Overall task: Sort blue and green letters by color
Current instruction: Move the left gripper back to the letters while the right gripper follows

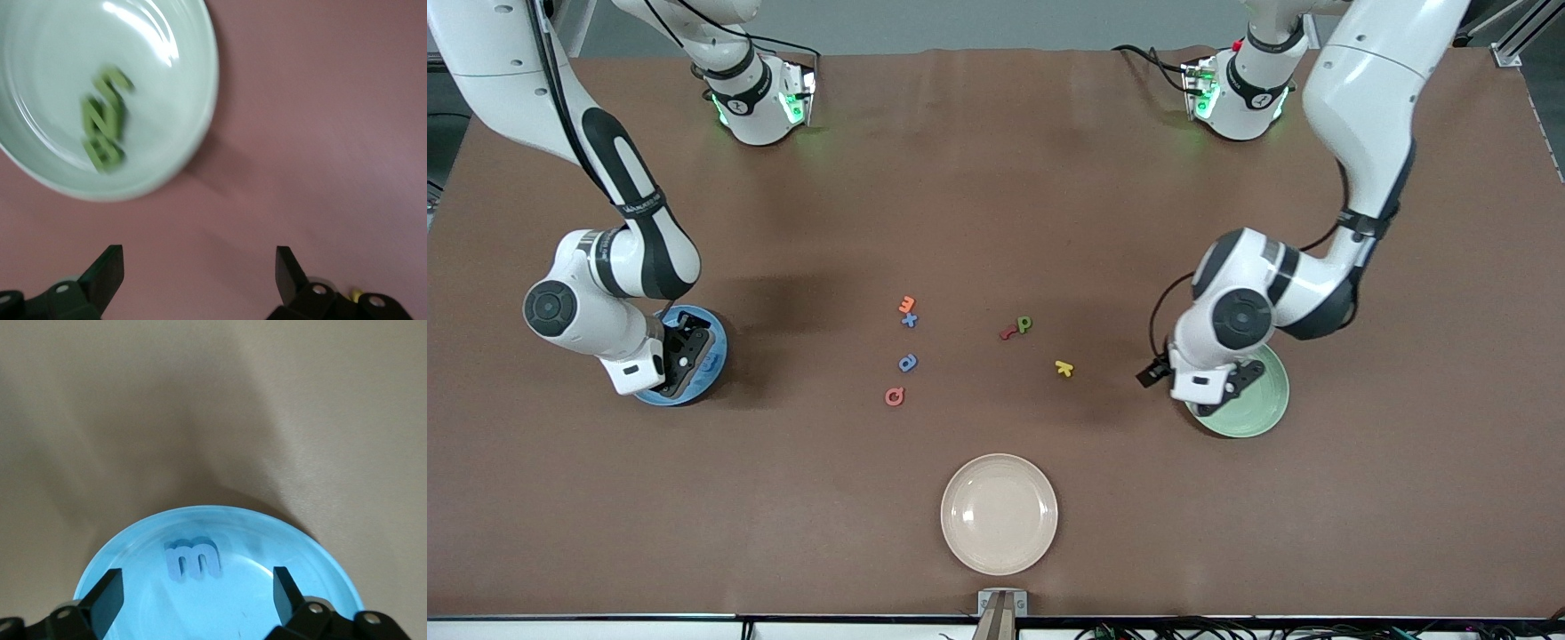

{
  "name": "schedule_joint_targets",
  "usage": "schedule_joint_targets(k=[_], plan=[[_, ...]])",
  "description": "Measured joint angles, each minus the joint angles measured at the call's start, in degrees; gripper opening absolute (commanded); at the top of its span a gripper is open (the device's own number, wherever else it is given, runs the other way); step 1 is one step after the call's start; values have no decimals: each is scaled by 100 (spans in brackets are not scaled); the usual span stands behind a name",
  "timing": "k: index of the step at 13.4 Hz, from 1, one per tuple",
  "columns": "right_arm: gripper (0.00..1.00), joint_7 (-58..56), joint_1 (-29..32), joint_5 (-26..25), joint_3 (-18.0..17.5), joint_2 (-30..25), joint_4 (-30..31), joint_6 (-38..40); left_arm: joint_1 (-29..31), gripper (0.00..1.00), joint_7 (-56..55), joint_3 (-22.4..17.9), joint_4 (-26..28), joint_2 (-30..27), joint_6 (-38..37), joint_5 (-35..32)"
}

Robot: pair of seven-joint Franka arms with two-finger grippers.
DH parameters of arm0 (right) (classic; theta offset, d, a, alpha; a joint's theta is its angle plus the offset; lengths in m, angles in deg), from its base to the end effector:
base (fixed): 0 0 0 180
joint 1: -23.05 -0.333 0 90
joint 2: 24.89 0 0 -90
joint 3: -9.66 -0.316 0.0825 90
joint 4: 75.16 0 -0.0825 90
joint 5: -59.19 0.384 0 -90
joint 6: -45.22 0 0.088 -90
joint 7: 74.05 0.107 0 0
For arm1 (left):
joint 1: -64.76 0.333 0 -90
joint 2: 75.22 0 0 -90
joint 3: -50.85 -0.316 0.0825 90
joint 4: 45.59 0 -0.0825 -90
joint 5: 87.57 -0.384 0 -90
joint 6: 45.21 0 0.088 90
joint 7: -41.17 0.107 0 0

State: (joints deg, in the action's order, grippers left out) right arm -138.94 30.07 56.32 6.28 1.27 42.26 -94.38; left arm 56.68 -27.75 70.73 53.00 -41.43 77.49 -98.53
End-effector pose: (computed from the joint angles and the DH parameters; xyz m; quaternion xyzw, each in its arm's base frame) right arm 0.5870 -0.0378 0.2078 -0.8512 -0.5237 0.0296 0.0172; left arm 0.5917 -0.2819 0.2505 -0.9467 -0.3151 0.0572 0.0345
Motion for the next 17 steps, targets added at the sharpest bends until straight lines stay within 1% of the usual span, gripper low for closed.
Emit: schedule_joint_targets(k=[2, 4, 8, 11, 13, 16, 17], plan=[[100, 547, -50, 2, -29, -118, -17, 226, -427, 100, -758, 4, -3, 1, 16, 2], [100, 1613, -219, 12, -71, -249, -21, 515, -828, 99, -1466, 6, 2, 33, 200, 2], [100, 3865, -1026, 179, -121, -384, -28, 668, -1524, 98, -3033, -24, -22, 365, 872, -1], [100, 5722, -1752, 566, -132, -383, -120, 657, -1711, 94, -3773, -36, -129, 579, 945, -1], [100, 6735, -2161, 874, -133, -378, -278, 655, -1792, 89, -4153, -43, -143, 631, 947, -1], [100, 8165, -2634, 1369, -127, -218, -606, 655, -1882, 81, -4657, -68, -153, 661, 950, -15], [100, 8627, -2725, 1417, -127, -110, -743, 655, -1941, 79, -4796, -109, -157, 676, 969, -55]])
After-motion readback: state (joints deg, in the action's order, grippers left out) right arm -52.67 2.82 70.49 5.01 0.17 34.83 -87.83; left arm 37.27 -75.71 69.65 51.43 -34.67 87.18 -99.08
